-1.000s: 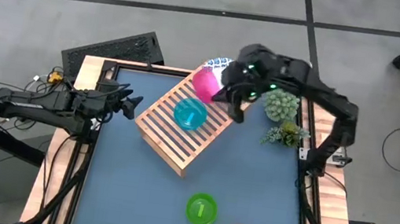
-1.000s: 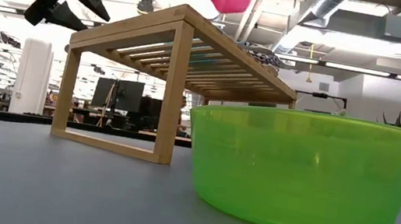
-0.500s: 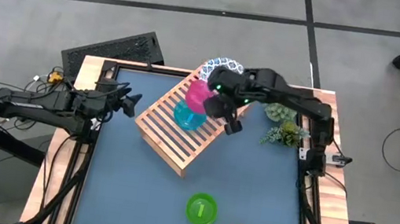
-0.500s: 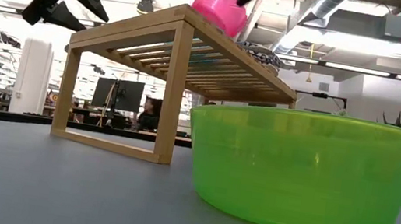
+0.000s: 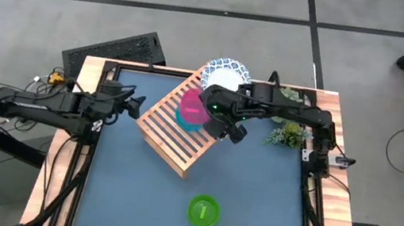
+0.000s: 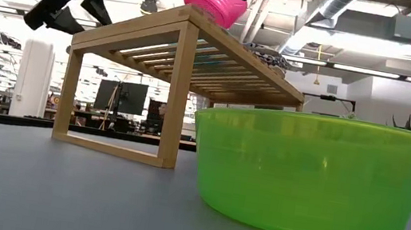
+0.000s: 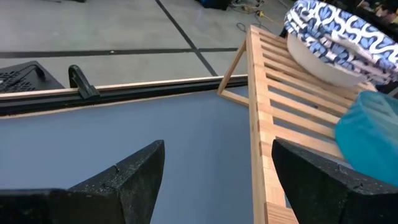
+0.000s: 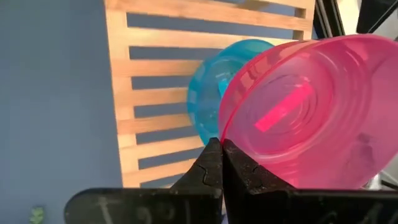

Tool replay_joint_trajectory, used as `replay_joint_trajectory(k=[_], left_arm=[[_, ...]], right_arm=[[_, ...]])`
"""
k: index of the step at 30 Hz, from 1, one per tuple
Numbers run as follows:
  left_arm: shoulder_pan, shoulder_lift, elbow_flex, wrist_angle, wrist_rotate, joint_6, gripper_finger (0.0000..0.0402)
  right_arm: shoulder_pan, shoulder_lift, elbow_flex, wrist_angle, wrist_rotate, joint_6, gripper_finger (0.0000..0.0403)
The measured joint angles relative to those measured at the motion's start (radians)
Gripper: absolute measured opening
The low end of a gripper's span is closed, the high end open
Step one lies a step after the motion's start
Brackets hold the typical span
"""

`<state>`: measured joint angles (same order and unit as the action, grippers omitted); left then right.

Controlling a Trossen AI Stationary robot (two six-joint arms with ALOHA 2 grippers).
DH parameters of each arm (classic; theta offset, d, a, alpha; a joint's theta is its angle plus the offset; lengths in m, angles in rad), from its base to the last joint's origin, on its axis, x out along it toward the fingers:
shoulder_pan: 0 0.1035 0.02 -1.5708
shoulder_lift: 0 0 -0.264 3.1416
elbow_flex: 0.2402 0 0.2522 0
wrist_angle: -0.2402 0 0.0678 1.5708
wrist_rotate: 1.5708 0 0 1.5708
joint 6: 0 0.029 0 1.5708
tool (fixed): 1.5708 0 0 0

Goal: Place and stack bowls onto a shelf
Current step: Stack the pink bowl on top of the blue bowl on the shelf

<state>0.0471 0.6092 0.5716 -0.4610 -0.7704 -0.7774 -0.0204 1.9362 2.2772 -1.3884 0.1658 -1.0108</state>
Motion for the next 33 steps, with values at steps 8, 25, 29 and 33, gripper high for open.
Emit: replay_joint_trajectory(k=[8,25,29,33], left_arm=[[0.000,0.012,0.000,0.004,0.003,-0.017,0.0281],[0.000,-0.234,0.000,0.135,-0.002,0.179,0.0281],[0.000,-0.285,0.000,0.126,-0.002,0.183,0.0281],[0.000,-0.307,0.000,0.111,-0.001,0.181,0.0281]], right_arm=[[-0.010,0.000,-0.001,0.019,0.003,-0.045,0.0016],[-0.009,0.016,-0.023,0.039,-0.014,-0.063,0.0016],[-0.009,0.048,-0.027,0.024,-0.014,-0.064,0.0016],[-0.002,0.068,-0.025,0.020,0.027,-0.070,0.0021]])
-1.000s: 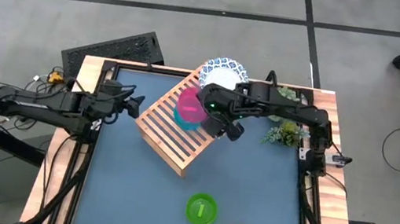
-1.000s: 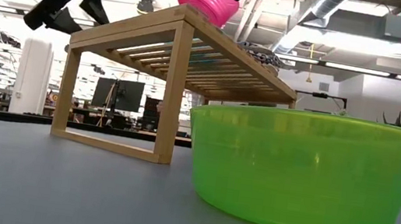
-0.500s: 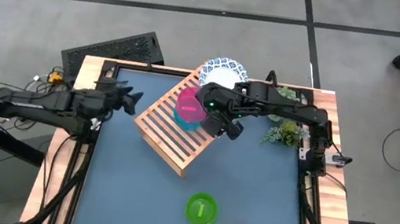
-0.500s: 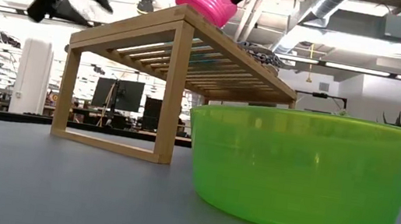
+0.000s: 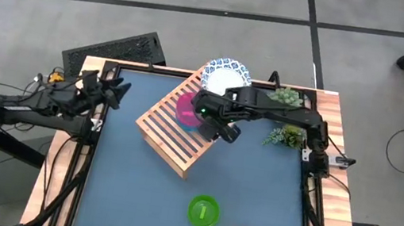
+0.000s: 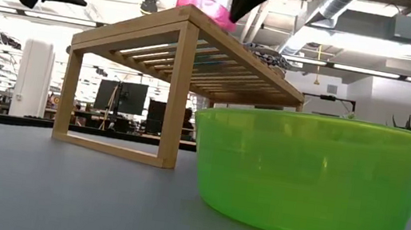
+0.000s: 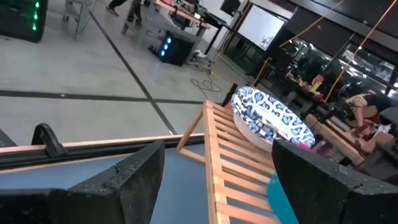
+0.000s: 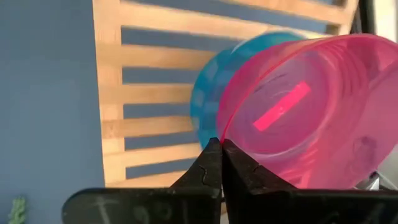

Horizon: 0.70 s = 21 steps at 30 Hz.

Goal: Place and stack bowls onto a shelf
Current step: Stack the pink bowl on top of the blue bowl on the shelf

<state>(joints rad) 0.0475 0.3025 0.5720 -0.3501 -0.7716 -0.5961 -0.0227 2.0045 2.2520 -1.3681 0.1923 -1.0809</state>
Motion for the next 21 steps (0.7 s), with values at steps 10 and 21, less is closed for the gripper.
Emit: replay_joint_trajectory(k=[10,21], left_arm=[[0.000,-0.004,0.000,-0.005,0.005,0.000,0.0281],[0.000,-0.004,0.000,-0.005,0.005,0.009,0.0281]], right_arm=[[0.001,0.003,0.001,0.006,0.028,-0.006,0.0034],[-0.015,0.003,0.001,0.007,0.045,0.034,0.0083]])
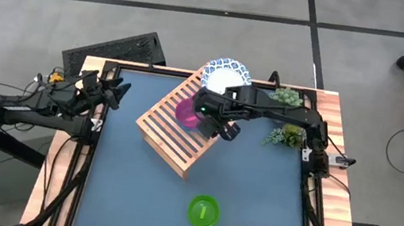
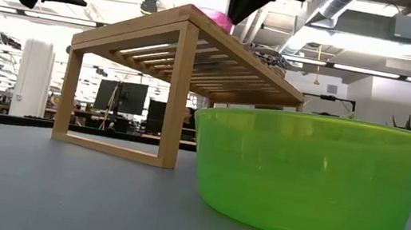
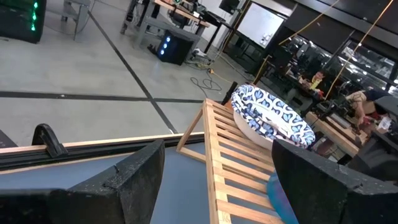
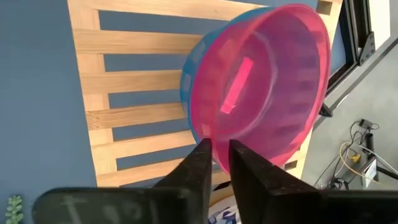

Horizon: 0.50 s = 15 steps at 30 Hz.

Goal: Place and stack bowls onto a shelf
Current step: Stack the pink bowl on top of the blue bowl on the shelf, then stack the green bowl on top of the pink bowl on the shelf

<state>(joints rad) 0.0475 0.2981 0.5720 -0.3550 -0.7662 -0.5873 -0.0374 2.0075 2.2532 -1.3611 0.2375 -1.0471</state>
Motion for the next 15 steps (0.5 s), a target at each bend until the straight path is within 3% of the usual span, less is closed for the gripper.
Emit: replay_joint_trajectory(k=[9,15], left_arm=[[0.000,0.000,0.000,0.000,0.000,0.000,0.0281],[0.000,0.000,0.000,-0.018,0.012,0.000,0.0281]], right_arm=[[0.006,0.000,0.074,-0.011,0.005,0.158,0.0157],[0.031,-0.067,0.080,-0.086,-0.054,0.580,0.0168]])
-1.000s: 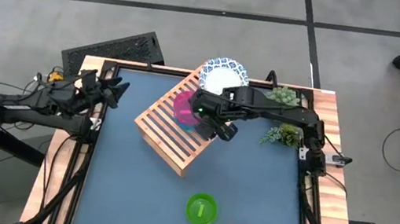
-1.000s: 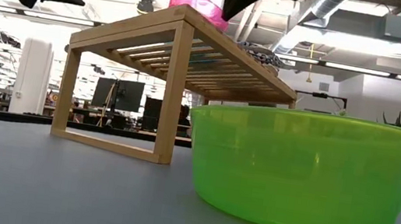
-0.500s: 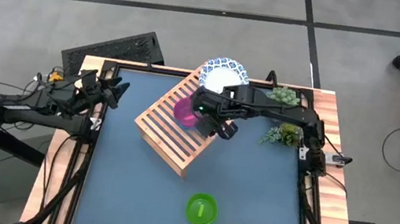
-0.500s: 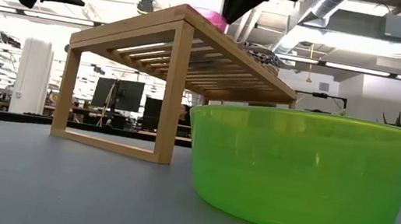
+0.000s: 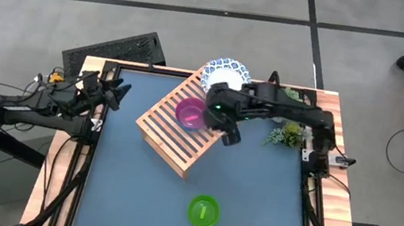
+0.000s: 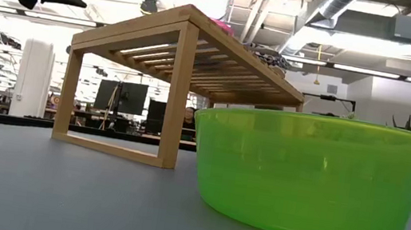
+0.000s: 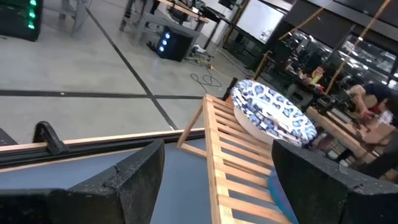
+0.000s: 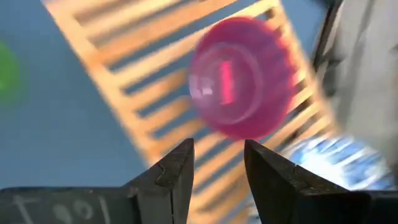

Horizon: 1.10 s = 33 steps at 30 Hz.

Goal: Place and stack bowls onto a shelf
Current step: Stack the green bowl on top of the pink bowl on the shelf

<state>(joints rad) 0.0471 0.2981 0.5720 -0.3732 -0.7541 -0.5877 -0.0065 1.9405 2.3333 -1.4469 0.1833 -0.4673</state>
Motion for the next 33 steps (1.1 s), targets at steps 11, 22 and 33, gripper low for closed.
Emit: replay_joint_trajectory(k=[11,22,33], left_arm=[[0.000,0.000,0.000,-0.025,0.044,0.000,0.0281],[0.000,0.000,0.000,-0.048,0.103,0.026,0.0281],[0.000,0.000,0.000,-0.048,0.191,0.045,0.0281]], right_arm=[[0.128,-0.043,-0.074,-0.124,-0.216,0.617,0.0167],[0.325,-0.055,-0.285,0.042,-0.303,0.572,0.0166],[0.395,-0.055,-0.508,0.367,-0.359,0.513,0.0166]])
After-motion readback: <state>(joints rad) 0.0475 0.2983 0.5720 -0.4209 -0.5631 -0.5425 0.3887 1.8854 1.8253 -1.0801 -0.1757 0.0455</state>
